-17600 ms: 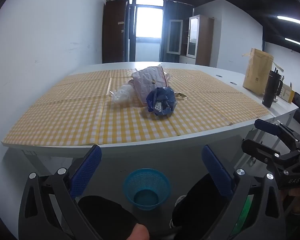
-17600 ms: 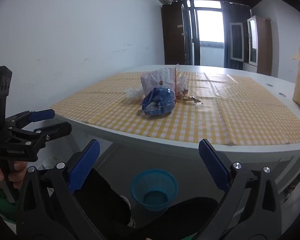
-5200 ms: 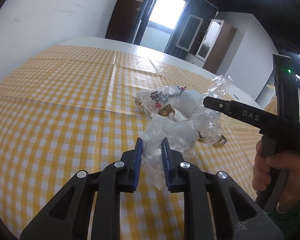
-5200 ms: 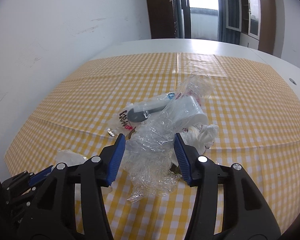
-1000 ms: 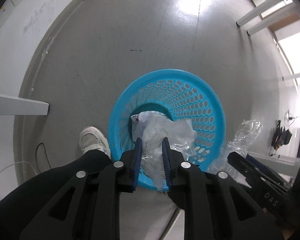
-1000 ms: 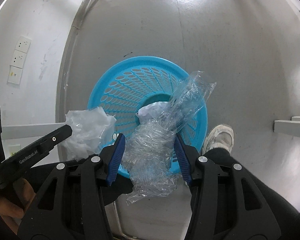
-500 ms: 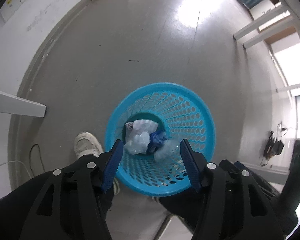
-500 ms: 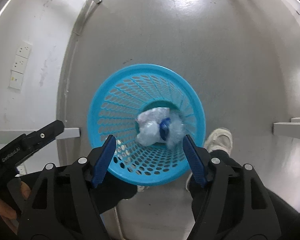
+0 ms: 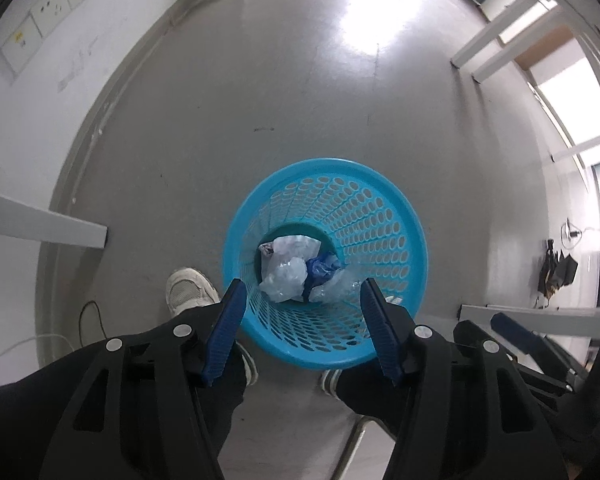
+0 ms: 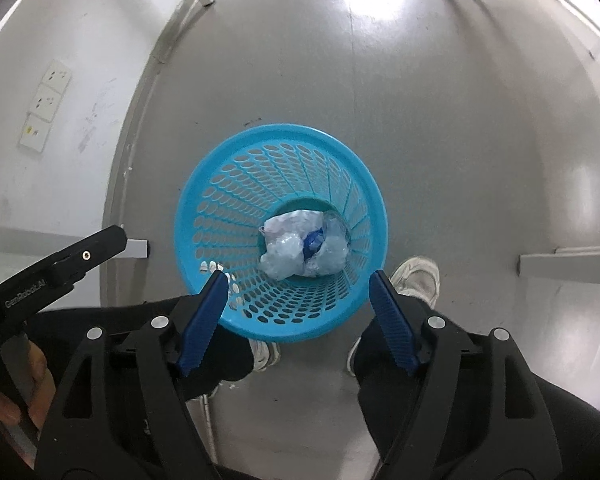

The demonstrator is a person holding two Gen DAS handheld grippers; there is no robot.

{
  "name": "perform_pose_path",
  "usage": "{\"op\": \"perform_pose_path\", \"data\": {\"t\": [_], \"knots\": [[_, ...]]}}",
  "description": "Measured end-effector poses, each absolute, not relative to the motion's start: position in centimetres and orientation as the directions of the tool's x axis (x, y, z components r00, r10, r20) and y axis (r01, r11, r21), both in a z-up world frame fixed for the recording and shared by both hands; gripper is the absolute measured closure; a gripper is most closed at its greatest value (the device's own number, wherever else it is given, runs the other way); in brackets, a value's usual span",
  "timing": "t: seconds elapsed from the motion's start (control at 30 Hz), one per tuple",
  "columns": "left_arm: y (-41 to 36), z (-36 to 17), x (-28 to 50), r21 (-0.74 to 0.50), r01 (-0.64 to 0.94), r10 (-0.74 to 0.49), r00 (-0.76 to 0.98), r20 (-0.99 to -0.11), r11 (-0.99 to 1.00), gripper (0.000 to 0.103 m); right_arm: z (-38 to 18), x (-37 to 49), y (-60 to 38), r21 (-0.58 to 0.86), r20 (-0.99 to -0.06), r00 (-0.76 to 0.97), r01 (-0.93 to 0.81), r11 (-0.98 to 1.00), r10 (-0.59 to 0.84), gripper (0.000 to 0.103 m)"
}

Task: Collect trash
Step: 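Open both tools to drop the plastics into the wastebasket, then raise both tools back toward the table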

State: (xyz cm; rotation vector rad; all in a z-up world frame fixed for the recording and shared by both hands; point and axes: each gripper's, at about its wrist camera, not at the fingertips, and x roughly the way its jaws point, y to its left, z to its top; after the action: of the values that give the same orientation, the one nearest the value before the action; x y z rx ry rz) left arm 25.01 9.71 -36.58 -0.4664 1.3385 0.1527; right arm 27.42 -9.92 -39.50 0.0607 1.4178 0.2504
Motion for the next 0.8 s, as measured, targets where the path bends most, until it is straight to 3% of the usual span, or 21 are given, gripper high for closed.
{"op": "perform_pose_path", "data": {"t": [0.6,0.8], "knots": [[7.5,-28.8,16.7,-0.252,-0.225,-0.153,0.382,-0.911,0.941,0.039,-29.5,18.3,-11.3,0.203,-0.906,0.319,-0.251,0.946,0.279,0.023],[5.8,-26.7,14.0,-0.216,-0.156,-0.134,0.419,-0.898,0.964,0.030,-26.4,15.1,-11.6,0.163,-0.881,0.388,-0.288,0.944,0.271,0.021]]}}
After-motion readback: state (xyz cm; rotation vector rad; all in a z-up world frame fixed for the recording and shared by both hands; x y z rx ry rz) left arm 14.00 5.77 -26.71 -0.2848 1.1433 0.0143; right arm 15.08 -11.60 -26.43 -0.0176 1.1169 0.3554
